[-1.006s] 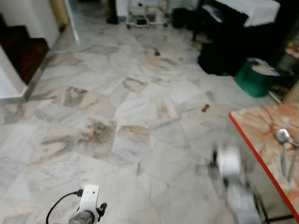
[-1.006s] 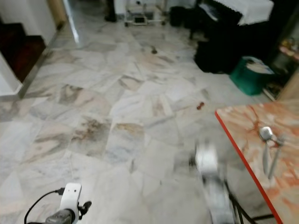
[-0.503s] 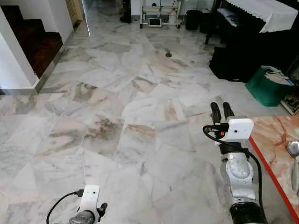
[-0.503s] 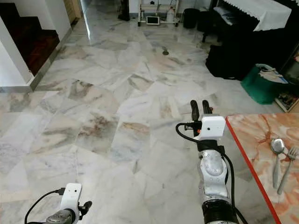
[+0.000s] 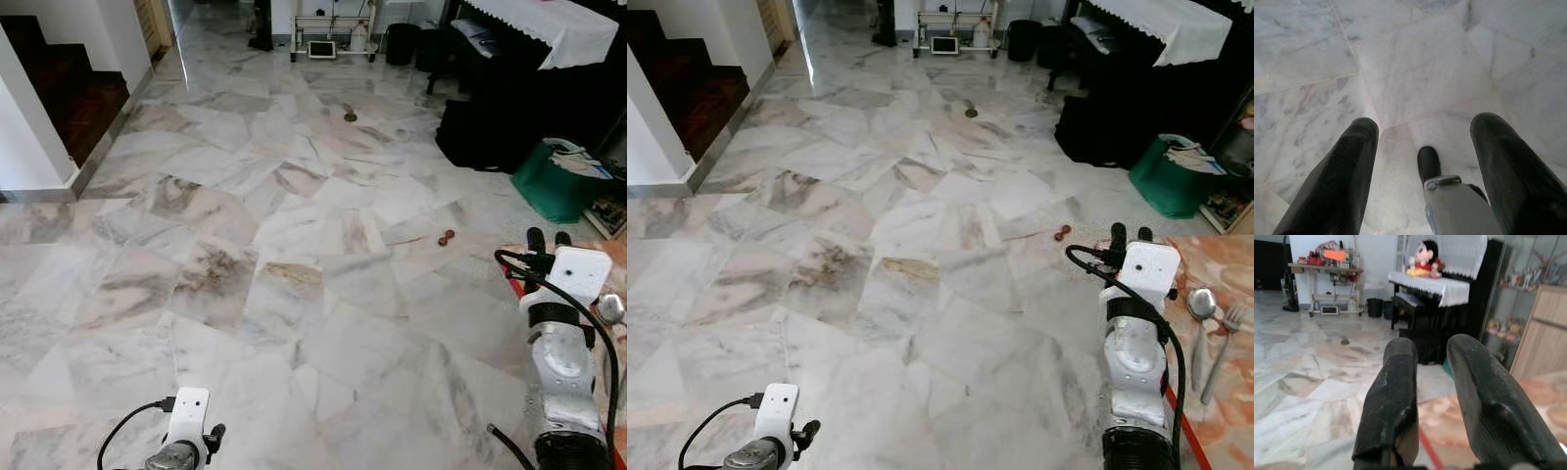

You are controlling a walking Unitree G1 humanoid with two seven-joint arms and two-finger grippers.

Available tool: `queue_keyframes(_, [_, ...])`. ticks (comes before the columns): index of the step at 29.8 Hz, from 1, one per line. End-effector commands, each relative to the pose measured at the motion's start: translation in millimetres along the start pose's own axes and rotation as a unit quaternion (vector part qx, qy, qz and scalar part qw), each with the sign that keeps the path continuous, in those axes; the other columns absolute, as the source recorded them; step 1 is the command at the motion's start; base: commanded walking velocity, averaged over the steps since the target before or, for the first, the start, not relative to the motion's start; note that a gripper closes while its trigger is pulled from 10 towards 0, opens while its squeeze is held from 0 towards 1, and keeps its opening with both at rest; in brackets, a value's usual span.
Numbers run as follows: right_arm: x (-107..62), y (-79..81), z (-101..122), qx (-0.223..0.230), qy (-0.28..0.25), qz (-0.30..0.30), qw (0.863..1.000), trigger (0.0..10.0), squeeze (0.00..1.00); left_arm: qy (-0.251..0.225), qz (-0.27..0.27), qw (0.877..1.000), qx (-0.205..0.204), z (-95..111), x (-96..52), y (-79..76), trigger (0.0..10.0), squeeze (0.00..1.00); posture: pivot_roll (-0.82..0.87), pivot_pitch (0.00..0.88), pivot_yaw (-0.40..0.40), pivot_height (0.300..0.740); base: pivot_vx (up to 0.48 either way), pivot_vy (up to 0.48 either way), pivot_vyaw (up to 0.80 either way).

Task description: Setting the table

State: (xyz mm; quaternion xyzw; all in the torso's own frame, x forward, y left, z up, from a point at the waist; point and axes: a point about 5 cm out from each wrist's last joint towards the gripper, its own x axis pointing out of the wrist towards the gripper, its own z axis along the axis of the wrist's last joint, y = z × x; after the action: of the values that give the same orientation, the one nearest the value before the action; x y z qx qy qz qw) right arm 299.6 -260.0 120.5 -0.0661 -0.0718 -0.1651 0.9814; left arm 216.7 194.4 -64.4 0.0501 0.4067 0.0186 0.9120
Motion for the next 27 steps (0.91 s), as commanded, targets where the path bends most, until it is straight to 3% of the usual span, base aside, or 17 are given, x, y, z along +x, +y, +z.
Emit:
queue_keyframes(1, [2.0,6.0,6,0.014,-0.007,0.011,1.000,10.0,0.00,-0.004,0.001,1.000,-0.005,2,0.3,-1.0,10.0,0.00,0.06,0.000,-0.025,0.740,0.000,0.000,0.00])
queue_keyframes(7, [2.9,39.5,13,0.040,-0.015,0.066,0.997,10.0,0.00,-0.020,0.009,1.000,-0.012,8,0.7,2.9,10.0,0.00,0.08,0.000,-0.028,0.740,0.000,0.000,0.00])
queue_keyframes(11, [2.9,42.6,15,0.051,-0.018,0.068,0.996,10.0,0.00,-0.023,0.013,1.000,-0.014,8,0.7,4.3,10.0,0.00,0.08,0.000,-0.028,0.740,0.000,0.000,0.00])
queue_keyframes(17, [-15.8,32.8,5,0.038,-0.012,0.065,0.997,10.0,0.00,-0.044,0.018,0.999,-0.017,14,0.5,7.0,10.0,0.00,0.08,0.000,-0.026,0.740,0.000,0.000,0.00])
queue_keyframes(19, [-37.8,19.1,-9,0.012,0.008,0.076,0.997,10.0,0.00,-0.048,0.020,0.998,-0.020,14,0.2,8.0,10.0,0.00,0.07,0.000,-0.023,0.740,0.000,0.000,0.00])
queue_keyframes(20, [-37.8,19.1,-9,0.012,0.008,0.076,0.997,10.0,0.00,-0.048,0.020,0.998,-0.020,14,0.2,8.0,10.0,0.00,0.07,0.000,-0.023,0.740,0.000,0.000,0.00])
queue_keyframes(22, [-54.9,5.6,-18,-0.020,0.023,0.083,0.996,10.0,0.00,-0.049,0.022,0.998,-0.020,13,-0.2,9.8,10.0,0.00,0.05,0.000,-0.012,0.740,0.000,0.000,0.00])
queue_keyframes(25, [-59.8,2.7,-14,-0.017,0.020,0.080,0.996,10.0,0.00,-0.048,0.022,0.998,-0.017,11,-0.6,10.1,10.0,0.00,0.04,0.000,-0.005,0.740,0.000,0.000,0.00])
queue_keyframes(27, [-64.8,10.2,-5,-0.007,0.007,0.097,0.995,10.0,0.00,-0.048,0.023,0.998,-0.018,10,-1.2,11.0,10.0,0.00,0.04,0.000,-0.002,0.740,0.000,0.000,0.00])
